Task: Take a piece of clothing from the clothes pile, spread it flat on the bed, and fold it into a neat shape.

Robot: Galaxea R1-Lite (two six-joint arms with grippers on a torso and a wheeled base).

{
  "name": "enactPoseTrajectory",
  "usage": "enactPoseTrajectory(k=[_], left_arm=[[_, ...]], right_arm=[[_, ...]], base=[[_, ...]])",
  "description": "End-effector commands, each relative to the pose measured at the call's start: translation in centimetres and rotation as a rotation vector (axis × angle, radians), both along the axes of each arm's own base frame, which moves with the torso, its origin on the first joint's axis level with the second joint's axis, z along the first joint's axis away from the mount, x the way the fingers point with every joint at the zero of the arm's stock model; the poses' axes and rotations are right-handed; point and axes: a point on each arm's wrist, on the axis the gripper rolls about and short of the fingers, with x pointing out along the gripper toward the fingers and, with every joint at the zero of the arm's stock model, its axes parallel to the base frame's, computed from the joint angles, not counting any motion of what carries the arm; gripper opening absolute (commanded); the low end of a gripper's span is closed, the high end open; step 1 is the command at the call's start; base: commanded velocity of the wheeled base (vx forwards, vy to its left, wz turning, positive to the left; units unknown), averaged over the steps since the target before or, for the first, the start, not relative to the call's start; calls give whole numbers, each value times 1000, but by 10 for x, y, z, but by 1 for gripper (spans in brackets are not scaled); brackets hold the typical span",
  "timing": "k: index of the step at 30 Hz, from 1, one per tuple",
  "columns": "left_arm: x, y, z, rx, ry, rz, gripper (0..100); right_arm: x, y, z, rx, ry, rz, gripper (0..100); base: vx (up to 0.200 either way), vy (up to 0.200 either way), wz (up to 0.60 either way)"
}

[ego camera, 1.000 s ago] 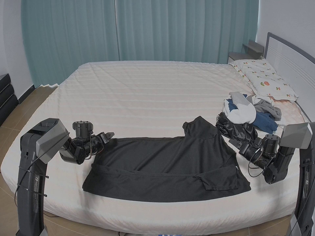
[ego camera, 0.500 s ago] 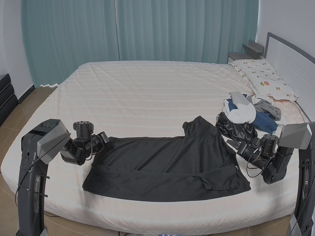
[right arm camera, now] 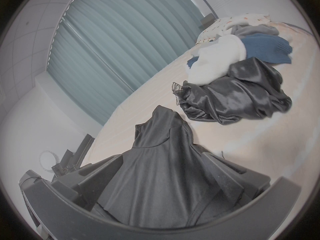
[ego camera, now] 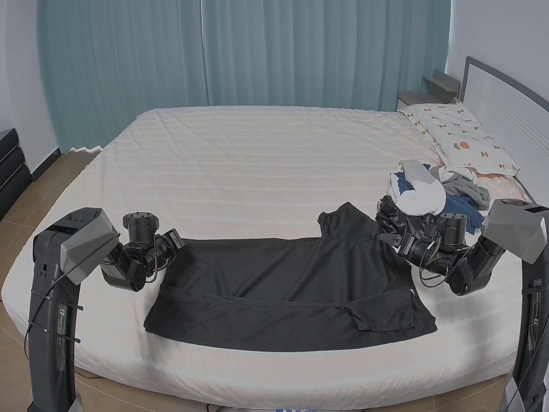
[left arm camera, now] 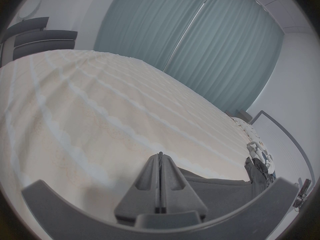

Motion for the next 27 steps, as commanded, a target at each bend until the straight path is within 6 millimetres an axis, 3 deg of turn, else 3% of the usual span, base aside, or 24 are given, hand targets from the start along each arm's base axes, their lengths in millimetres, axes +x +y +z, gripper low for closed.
enactPoseTrajectory(k=[1, 5, 8, 12, 27], left_arm=[[-7, 0, -1, -2, 11, 4, 0], [-11, 0, -2, -22, 24, 12, 0], [-13, 1, 0, -28, 26, 14, 0], [-13, 1, 1, -29, 25, 14, 0], [-13, 1, 0, -35, 27, 20, 0]], right_arm=[[30, 17, 21, -56, -42, 41, 100], [57, 21, 26, -86, -3, 27, 100], [75, 25, 8, -137, 28, -9, 100], [85, 28, -9, -182, 48, -8, 100], [109, 25, -12, -173, 20, -31, 100]], base=[[0, 0, 0], [0, 0, 0], [0, 0, 0], [0, 0, 0], [0, 0, 0]])
